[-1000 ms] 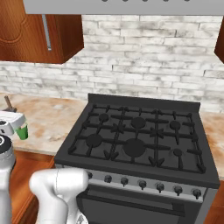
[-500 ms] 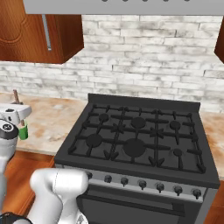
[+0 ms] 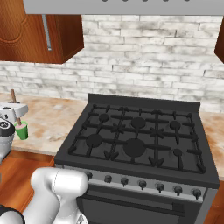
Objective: Pick up the straw from the left drawer and put it inside the smoothie cup.
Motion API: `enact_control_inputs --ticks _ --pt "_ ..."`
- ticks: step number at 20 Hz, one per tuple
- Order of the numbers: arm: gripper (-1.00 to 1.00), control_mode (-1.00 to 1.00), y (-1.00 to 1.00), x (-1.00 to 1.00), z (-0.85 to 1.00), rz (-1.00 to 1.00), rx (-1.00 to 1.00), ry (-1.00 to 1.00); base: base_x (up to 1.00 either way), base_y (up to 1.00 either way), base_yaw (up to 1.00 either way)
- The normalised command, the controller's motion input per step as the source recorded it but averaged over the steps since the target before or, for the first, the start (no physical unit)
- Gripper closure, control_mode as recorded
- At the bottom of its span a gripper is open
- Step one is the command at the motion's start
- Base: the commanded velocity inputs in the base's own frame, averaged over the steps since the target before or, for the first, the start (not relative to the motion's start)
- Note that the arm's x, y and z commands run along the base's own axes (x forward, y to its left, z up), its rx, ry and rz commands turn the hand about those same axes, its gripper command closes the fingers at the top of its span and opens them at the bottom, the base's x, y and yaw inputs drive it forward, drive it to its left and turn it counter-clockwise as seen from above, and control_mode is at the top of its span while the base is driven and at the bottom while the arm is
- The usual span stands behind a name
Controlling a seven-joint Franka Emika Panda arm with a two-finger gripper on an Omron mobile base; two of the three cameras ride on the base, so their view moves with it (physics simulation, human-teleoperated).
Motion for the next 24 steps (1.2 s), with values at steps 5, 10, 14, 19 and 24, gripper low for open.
enact_control_inputs --ticks 5,10,14,19,24 --pt "1.0 -1.0 0.06 0.06 -0.14 0.0 0.0 0.0 0.0 0.0 0.0" --pt "1.0 -1.0 0.0 0.16 -0.14 0.0 0.0 0.0 0.0 0.0 0.0" --pt "1.0 -1.0 0.0 0.2 -0.15 0.0 0.0 0.0 0.0 0.0 0.0" --pt "1.0 -1.0 0.04 0.12 -0.13 0.0 0.0 0.0 0.0 0.0 0.0" --pt "1.0 -1.0 0.09 0.08 -0.08 0.0 0.0 0.0 0.0 0.0 0.0"
